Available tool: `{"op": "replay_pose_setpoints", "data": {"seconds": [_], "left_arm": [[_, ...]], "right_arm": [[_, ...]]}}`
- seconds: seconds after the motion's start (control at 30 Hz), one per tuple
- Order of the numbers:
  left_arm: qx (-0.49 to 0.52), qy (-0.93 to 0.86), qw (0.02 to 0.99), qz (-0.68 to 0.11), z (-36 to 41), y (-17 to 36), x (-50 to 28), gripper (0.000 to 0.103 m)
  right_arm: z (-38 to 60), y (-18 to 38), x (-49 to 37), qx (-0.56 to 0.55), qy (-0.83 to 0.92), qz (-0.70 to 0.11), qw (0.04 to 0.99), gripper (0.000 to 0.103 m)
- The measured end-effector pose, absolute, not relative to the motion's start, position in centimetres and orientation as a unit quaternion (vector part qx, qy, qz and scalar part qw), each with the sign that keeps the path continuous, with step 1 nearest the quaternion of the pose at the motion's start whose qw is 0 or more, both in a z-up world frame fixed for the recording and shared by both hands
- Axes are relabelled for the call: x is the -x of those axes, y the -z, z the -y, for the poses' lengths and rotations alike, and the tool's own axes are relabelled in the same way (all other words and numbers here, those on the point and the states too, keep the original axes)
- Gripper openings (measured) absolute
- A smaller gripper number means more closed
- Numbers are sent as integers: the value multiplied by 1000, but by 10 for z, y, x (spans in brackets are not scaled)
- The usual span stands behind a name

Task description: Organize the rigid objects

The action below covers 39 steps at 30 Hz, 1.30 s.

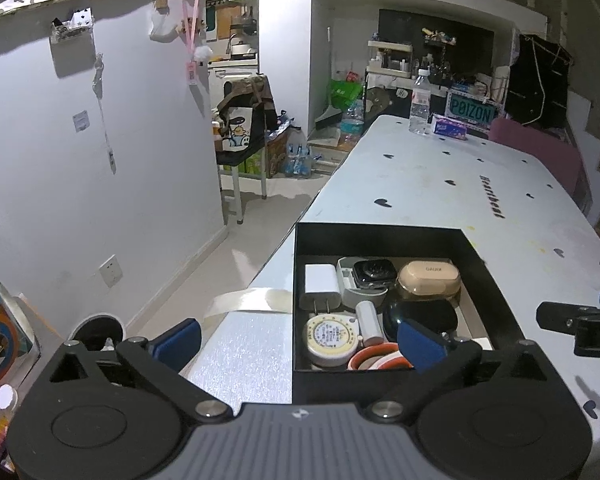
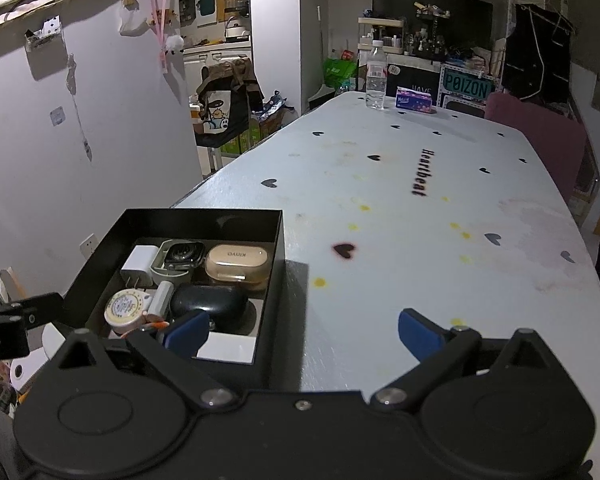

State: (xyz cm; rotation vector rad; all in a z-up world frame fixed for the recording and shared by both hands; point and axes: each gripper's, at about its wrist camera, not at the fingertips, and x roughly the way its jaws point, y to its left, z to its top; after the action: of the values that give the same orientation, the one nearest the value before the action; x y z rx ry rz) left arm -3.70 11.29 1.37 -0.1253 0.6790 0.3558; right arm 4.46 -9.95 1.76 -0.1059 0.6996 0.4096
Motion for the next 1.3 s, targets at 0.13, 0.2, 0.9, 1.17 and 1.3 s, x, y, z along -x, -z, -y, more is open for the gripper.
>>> {"op": "replay_pose_setpoints", "data": {"seconds": [0.13, 0.2, 0.9, 1.17, 1.3], "left_arm": [[62, -182, 922, -337, -110, -12, 39, 103], [65, -182, 921, -337, -110, -12, 40, 103], [70, -192, 919, -338, -112, -11, 43, 103], [68, -192, 919, -338, -112, -11, 43, 103], [67, -191, 919, -338, -112, -11, 42, 103]], "right_arm": [[99, -16, -43, 59, -197, -340, 918, 103], [99, -15, -42, 61, -196, -340, 918, 103], [102, -15, -41, 62, -194, -338, 919, 103], [101, -15, -41, 62, -194, -338, 919, 103], [102, -15, -41, 62, -194, -338, 919, 103]]}}
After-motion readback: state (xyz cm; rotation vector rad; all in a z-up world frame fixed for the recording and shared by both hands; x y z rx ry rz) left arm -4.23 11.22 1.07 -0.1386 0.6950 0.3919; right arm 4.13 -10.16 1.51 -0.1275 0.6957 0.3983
